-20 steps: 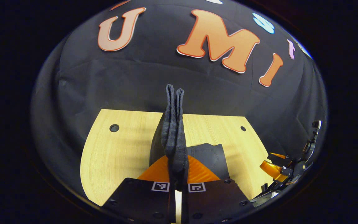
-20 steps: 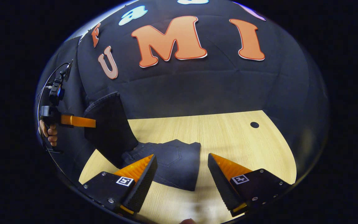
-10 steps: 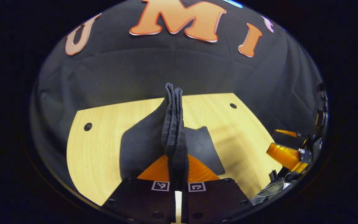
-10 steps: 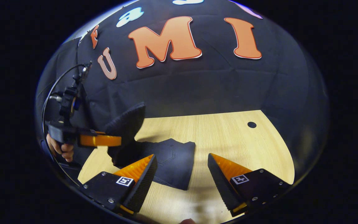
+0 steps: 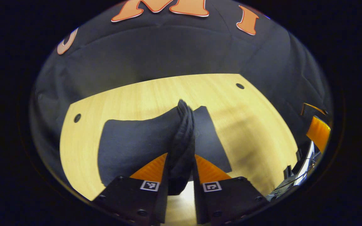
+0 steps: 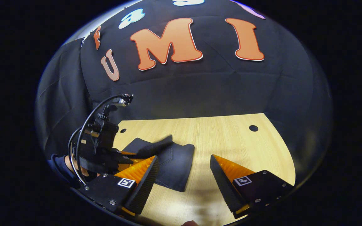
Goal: Grasp the waist and the cuffs of the jeans and fold them to make the two legs overlap; first hold the waist and fold one-third of the jeans toward the cuffs, then hold the cuffs and fold the remaining one-third in the same direction to finish folding.
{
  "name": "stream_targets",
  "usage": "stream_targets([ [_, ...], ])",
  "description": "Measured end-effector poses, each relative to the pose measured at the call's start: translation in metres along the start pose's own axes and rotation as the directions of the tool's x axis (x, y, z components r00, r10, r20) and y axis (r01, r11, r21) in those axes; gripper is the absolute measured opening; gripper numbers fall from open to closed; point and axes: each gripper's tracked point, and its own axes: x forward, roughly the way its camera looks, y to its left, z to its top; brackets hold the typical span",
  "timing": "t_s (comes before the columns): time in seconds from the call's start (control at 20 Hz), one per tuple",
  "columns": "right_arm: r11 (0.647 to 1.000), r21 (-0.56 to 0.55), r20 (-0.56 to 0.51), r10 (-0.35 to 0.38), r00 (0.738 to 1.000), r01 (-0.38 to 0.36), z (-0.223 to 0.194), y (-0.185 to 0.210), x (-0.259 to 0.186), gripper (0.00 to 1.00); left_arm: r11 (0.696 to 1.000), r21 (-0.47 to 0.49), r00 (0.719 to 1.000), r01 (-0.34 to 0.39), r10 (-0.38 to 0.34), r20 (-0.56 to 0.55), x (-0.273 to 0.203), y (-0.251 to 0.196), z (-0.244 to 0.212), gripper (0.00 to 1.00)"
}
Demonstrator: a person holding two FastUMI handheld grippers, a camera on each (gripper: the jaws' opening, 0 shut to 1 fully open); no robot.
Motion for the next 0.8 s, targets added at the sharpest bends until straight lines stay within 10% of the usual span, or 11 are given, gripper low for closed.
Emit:
stream_targets([
  [0.1, 1.0, -0.014, 0.021, -0.015, 1.0, 0.015, 0.005, -0.005, -0.001, 0.99, 1.0, -0.025, 0.999, 0.018, -0.017, 0.035, -0.007, -0.003, 0.002, 0.62],
  [0.4, 0.987, -0.135, 0.181, -0.064, 0.981, 0.089, 0.049, 0.005, -0.017, 0.99, 0.994, -0.073, 0.963, -0.081, 0.097, 0.252, -0.072, 0.021, 0.04, 0.89],
  [0.8, 0.987, -0.162, 0.413, 0.052, 0.909, 0.017, 0.1, 0.066, -0.04, 0.98, 0.968, -0.119, 0.778, -0.223, 0.25, 0.577, -0.131, 0.014, 0.046, 0.96],
])
